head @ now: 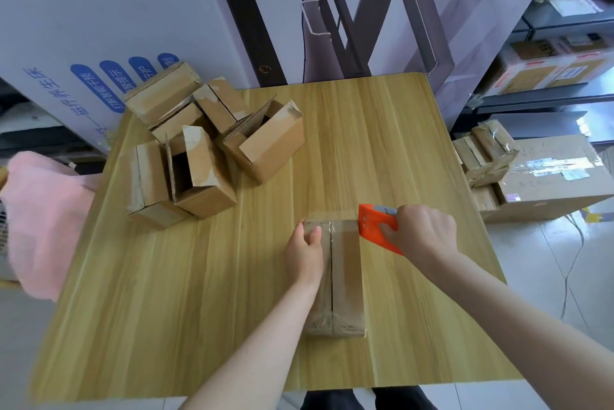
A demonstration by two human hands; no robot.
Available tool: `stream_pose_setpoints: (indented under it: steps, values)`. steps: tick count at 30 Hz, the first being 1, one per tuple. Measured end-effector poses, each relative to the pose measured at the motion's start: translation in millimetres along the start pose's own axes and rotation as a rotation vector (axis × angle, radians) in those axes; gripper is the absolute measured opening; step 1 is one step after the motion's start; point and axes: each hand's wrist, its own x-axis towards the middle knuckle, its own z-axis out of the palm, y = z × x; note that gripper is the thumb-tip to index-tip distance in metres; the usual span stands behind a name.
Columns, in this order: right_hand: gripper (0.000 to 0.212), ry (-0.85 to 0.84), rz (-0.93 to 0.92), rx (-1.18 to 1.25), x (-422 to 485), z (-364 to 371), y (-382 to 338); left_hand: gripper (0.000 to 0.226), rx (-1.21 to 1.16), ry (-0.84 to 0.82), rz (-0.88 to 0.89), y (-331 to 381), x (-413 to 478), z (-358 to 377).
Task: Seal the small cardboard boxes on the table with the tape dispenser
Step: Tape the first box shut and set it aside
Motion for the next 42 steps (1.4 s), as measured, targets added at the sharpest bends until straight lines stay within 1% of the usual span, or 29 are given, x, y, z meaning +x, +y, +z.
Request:
stream_pose_setpoints:
  steps: [2, 7, 8, 10, 12, 14, 16, 19, 22, 25, 26, 28, 31, 34, 35, 38, 39, 40, 42]
  values:
    - [0.03, 0.003, -0.009, -0.018, 4.2, -3.4, -6.8, 0.053, -0.008, 0.017, -0.011, 0.7, -0.4, 2.9]
    - [0.037, 0.021, -0.036, -0.055, 15.9, -4.5, -13.5, 0.051, -0.027, 0.056, -0.033, 1.0, -1.2, 8.2]
    - [0.035, 0.019, -0.039, -0.054, 18.7, -1.7, -14.3, 0.051, -0.023, 0.068, -0.036, 1.6, -1.4, 9.3]
    - [0.024, -0.018, -0.058, -0.069, 21.4, 7.2, -20.2, 0.05, -0.009, 0.085, -0.041, 2.8, -1.6, 11.0]
    - [0.023, -0.084, -0.045, -0.028, 19.4, 18.8, -26.2, 0.049, -0.022, 0.085, -0.053, 3.3, -1.6, 11.1]
    - [0.026, -0.12, 0.031, 0.073, 18.0, 26.2, -20.9, 0.049, -0.046, 0.087, -0.064, 2.7, -0.3, 11.6]
    - [0.031, -0.1, 0.103, 0.149, 15.4, 27.9, -6.4, 0.048, -0.069, 0.107, -0.078, 1.8, 1.4, 14.3]
    - [0.046, -0.011, 0.234, 0.332, 9.2, 18.8, 11.2, 0.044, -0.148, 0.162, -0.112, 5.4, -0.5, 23.5]
    - [0.055, 0.108, 0.349, 0.653, 1.1, 3.4, 11.0, 0.036, -0.214, 0.215, -0.158, 12.2, -3.6, 31.7]
    - [0.055, 0.103, 0.433, 1.045, -12.3, 0.7, -1.7, 0.032, -0.192, 0.183, -0.161, 13.3, -1.6, 31.6]
    - [0.054, 0.08, 0.46, 1.119, -18.2, 3.3, -7.3, 0.033, -0.179, 0.161, -0.156, 13.6, -1.1, 29.0]
    - [0.054, 0.057, 0.503, 1.191, -28.3, 10.0, -17.6, 0.038, -0.157, 0.1, -0.142, 15.0, 0.4, 21.8]
    - [0.055, 0.08, 0.499, 1.205, -32.4, 12.1, -27.8, 0.041, -0.097, 0.016, -0.072, 13.4, 2.1, 8.8]
    - [0.056, 0.081, 0.537, 1.207, -30.5, 7.2, -30.7, 0.032, 0.042, -0.001, 0.045, 3.4, -1.9, -5.9]
    - [0.056, 0.084, 0.565, 1.221, -29.1, 6.6, -30.0, 0.034, 0.083, -0.006, 0.072, -0.6, -4.2, -10.3]
    - [0.057, 0.082, 0.598, 1.24, -27.7, 6.2, -25.8, 0.052, 0.123, -0.056, 0.099, -6.2, -11.6, -21.2]
    - [0.057, 0.081, 0.592, 1.239, -27.8, 6.8, -24.7, 0.056, 0.184, -0.009, 0.154, -5.8, -12.8, -24.6]
    - [0.057, 0.084, 0.581, 1.239, -28.4, 7.8, -24.1, 0.057, 0.276, 0.07, 0.249, -3.6, -14.0, -28.5]
    - [0.056, 0.085, 0.549, 1.236, -30.2, 9.9, -24.4, 0.049, 0.409, 0.18, 0.516, 3.3, -12.9, -32.2]
